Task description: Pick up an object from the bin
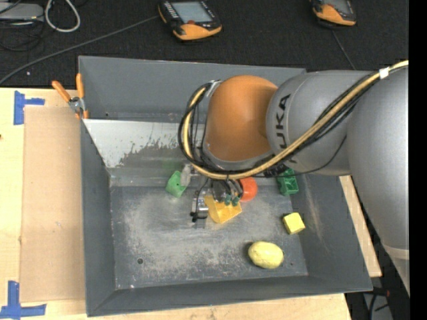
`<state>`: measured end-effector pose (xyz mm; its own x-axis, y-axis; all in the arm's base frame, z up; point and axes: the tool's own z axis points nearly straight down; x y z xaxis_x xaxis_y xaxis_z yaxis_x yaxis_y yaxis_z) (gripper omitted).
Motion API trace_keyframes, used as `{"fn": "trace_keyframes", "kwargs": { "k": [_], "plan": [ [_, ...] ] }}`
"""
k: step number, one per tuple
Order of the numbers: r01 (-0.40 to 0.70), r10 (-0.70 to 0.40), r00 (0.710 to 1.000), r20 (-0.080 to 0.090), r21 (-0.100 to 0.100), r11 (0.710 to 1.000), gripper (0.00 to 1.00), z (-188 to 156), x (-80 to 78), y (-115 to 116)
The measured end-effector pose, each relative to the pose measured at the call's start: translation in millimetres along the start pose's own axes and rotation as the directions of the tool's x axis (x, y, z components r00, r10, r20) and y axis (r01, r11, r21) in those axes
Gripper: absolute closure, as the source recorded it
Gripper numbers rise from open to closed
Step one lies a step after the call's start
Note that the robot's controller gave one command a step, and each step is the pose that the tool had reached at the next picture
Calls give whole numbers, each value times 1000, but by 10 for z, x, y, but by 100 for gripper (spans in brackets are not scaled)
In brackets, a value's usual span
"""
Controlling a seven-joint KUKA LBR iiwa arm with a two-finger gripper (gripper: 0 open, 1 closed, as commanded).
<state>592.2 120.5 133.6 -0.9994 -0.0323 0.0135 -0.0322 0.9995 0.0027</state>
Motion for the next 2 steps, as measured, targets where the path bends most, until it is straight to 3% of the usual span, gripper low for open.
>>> {"fn": "trace_keyframes", "kwargs": {
  "k": [1,2],
  "plan": [
    [1,-1,1000,2,1,1000,0,357,261,-248],
    [42,-42,999,4,2,999,0,228,532,-568]
  ]
}}
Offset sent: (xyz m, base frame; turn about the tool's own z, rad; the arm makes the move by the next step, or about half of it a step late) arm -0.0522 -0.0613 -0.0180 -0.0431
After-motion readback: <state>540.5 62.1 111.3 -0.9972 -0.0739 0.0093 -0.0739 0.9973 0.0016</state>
